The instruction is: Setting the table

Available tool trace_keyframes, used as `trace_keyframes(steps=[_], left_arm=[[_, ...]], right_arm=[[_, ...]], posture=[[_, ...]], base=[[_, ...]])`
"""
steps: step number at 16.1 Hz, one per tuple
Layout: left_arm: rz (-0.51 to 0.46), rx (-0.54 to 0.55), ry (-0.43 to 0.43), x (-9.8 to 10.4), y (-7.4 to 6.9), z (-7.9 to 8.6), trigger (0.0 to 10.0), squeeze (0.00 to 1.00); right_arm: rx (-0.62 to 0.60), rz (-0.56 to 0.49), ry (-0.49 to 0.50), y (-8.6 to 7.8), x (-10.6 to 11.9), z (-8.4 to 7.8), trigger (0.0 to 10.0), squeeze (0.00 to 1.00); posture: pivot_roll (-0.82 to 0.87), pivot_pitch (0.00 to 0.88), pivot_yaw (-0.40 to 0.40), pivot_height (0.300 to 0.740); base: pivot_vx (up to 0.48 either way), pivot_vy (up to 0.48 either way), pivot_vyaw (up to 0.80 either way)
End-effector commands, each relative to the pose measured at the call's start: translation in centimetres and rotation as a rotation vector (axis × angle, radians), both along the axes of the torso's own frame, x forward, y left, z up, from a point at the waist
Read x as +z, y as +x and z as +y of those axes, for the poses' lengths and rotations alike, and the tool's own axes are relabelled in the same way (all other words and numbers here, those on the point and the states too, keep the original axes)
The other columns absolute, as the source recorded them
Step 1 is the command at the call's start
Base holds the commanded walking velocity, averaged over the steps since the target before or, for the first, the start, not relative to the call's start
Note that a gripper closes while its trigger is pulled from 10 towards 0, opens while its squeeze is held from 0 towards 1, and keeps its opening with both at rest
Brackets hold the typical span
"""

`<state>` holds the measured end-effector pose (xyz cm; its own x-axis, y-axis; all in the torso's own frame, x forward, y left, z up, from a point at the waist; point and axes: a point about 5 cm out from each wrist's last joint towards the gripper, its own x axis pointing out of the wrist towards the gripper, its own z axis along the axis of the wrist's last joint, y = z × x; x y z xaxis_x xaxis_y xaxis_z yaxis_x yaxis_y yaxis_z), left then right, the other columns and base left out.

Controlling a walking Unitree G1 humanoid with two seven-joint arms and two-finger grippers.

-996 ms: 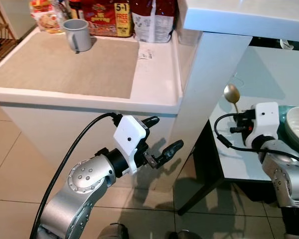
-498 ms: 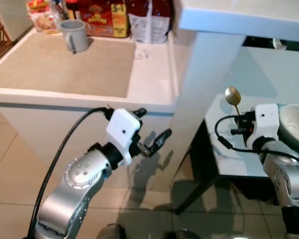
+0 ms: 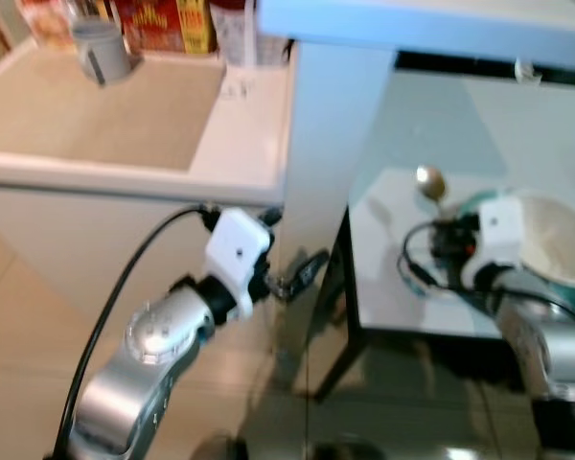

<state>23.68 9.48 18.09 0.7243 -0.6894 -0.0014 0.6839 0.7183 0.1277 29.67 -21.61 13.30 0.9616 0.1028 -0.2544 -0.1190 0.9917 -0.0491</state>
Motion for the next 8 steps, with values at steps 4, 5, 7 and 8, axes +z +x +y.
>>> trace_keyframes(steps=[4,5,7,8], left_arm=[[-0.015,-0.051,-0.026,0.5,-0.4,-0.4,10.0,0.0],[-0.01,-0.068,-0.027,0.5,-0.5,-0.5,10.0,0.0],[0.008,-0.121,-0.029,0.7,-0.9,-0.8,10.0,0.0],[0.04,-0.192,-0.024,0.5,-1.5,-1.3,10.0,0.0]], right_arm=[[0.017,-0.031,0.021,0.3,0.6,0.7,10.0,0.0],[0.003,-0.023,0.033,0.4,0.4,0.9,10.0,0.0],[-0.02,-0.012,0.044,0.4,0.0,1.5,10.0,0.0],[-0.05,-0.001,0.069,0.6,-0.4,1.9,10.0,0.0]], posture=[[-0.01,0.104,-0.052,0.74],[-0.01,0.104,-0.052,0.74],[-0.01,0.105,-0.052,0.74],[-0.01,0.106,-0.049,0.74]], base=[[0.0,0.0,0.0],[0.0,0.0,0.0],[0.0,0.0,0.0],[0.0,0.0,0.0]])
